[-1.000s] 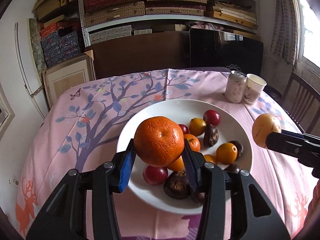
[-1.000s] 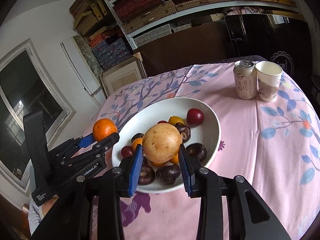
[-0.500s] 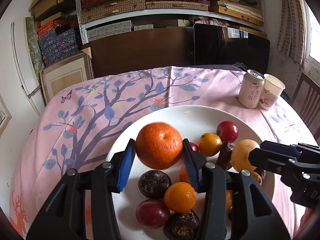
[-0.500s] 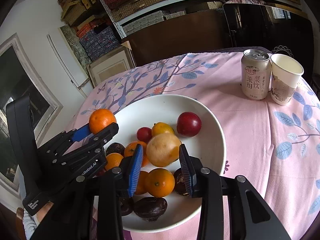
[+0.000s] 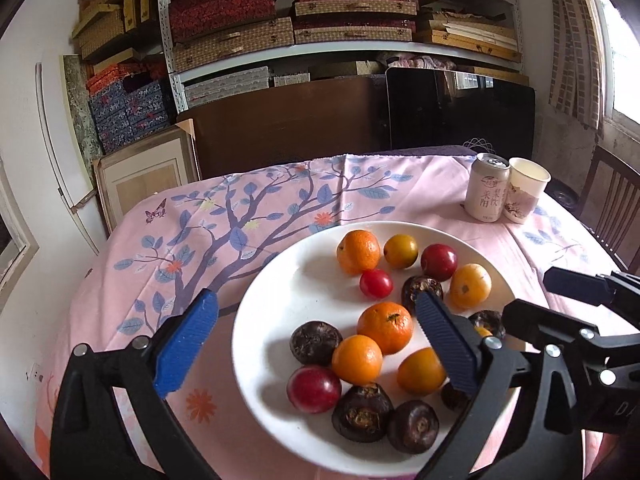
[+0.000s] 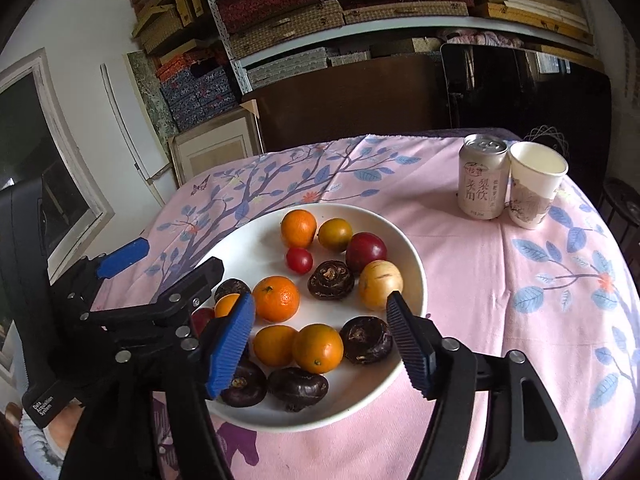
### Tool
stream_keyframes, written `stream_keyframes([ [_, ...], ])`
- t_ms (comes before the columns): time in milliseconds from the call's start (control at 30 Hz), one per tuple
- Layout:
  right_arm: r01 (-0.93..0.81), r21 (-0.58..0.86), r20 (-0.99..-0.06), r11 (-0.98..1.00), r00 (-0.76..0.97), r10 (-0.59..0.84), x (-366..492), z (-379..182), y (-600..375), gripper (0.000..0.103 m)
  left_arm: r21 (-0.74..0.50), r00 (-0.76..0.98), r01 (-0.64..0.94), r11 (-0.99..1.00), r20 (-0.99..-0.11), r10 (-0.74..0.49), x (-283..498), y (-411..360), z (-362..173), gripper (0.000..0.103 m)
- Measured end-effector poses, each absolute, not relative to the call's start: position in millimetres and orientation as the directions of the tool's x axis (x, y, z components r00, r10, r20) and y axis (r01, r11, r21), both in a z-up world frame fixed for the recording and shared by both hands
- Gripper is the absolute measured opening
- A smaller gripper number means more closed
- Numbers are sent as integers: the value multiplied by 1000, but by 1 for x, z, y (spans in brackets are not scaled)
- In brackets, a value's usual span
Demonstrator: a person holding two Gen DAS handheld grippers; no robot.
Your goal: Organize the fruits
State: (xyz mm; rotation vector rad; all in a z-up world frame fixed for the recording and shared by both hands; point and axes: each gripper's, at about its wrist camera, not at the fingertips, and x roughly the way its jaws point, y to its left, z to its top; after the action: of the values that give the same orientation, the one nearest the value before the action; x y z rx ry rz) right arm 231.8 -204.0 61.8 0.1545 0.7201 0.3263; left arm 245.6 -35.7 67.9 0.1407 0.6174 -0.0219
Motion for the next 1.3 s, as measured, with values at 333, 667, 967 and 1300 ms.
stream_keyframes([
  [333, -137, 141, -561, 981, 805, 193, 164, 60, -222, 99, 98, 790, 6, 995, -610, 55, 176, -27, 59, 98],
  [667, -170, 194, -559, 966, 790, 252, 143, 47, -229, 99, 57, 798, 3, 998, -602, 32, 144, -23, 56, 98],
  [967, -172, 210, -580, 962, 770, 264, 147, 42, -227, 99, 23, 784, 35, 999, -621, -13, 143, -25, 54, 98],
  [1300, -184, 177, -579, 967, 775, 253, 144, 43, -221, 99, 77, 812, -15, 997, -580, 57, 141, -26, 57, 98],
])
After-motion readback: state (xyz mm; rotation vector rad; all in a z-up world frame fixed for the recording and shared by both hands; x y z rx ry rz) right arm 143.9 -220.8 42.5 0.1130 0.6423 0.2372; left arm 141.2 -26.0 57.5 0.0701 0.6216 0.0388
